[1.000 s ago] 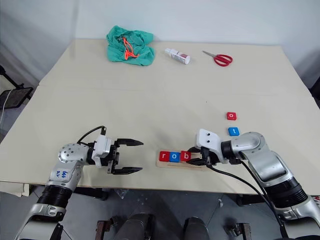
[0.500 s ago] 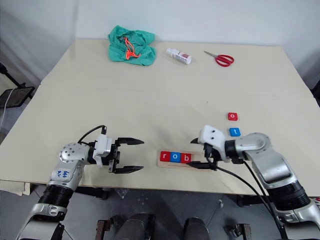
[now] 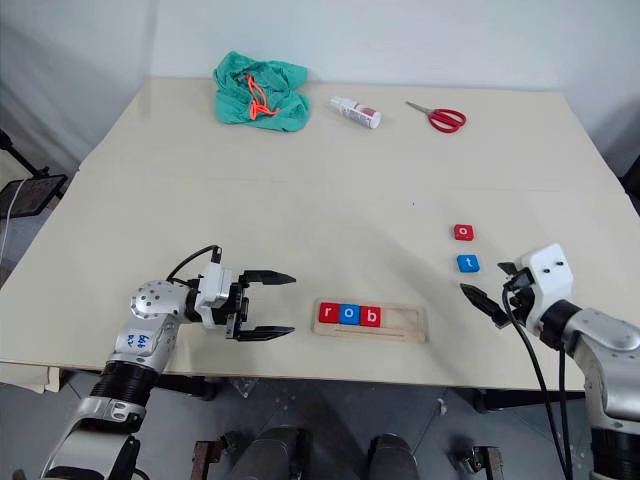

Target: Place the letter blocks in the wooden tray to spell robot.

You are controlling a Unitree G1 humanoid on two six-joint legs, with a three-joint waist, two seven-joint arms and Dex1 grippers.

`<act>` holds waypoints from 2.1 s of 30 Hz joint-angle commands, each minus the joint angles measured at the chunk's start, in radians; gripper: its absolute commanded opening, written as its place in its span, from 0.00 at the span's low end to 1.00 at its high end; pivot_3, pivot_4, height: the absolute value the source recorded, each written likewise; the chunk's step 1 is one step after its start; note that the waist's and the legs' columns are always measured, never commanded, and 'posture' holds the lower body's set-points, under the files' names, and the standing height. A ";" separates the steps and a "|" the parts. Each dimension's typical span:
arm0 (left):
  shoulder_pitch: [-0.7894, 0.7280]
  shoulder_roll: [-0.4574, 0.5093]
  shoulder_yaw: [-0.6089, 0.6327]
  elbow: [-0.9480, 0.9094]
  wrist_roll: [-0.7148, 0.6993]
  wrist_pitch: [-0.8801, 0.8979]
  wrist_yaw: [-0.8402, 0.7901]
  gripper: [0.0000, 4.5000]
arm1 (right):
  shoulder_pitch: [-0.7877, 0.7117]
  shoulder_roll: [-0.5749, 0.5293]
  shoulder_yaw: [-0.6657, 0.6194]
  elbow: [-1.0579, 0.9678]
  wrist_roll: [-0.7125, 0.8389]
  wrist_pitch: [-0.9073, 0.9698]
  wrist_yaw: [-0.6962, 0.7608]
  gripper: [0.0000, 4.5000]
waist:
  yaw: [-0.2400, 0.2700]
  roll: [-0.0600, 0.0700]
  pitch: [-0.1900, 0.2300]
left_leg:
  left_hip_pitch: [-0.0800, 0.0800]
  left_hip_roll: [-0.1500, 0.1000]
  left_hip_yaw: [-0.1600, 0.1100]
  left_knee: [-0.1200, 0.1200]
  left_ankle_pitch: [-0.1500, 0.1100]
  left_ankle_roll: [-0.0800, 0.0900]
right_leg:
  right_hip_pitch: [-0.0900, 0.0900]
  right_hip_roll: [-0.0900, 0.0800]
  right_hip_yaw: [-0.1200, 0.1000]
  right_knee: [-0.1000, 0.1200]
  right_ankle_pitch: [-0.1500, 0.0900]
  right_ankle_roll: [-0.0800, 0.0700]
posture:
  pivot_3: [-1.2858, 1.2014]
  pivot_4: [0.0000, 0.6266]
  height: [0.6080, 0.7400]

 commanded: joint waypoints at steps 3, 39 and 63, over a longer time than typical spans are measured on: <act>-0.023 -0.003 -0.001 0.011 -0.005 -0.017 -0.019 1.00 | 0.052 0.028 -0.069 -0.098 0.042 0.016 -0.073 1.00 | -0.003 0.000 0.000 | 0.001 0.000 0.000 -0.001 0.000 0.000 | 0.000 0.000 0.001 0.000 0.000 0.000 | 0.52 0.24 1.00; -0.022 -0.001 -0.003 -0.016 -0.003 0.000 -0.034 1.00 | -0.397 0.160 0.145 0.298 -0.072 -0.056 -0.332 1.00 | -0.026 0.000 0.000 | 0.001 -0.001 -0.001 -0.003 0.000 0.000 | -0.001 0.000 0.001 0.001 0.000 0.000 | 0.52 0.24 1.00; 0.025 0.005 -0.004 -0.100 -0.009 0.018 0.021 1.00 | -0.573 0.286 0.209 0.667 -0.181 -0.239 -0.475 0.23 | -0.035 0.001 0.000 | 0.001 0.000 -0.001 -0.003 0.000 0.000 | -0.001 0.000 0.001 0.002 0.000 0.000 | 0.52 0.24 1.00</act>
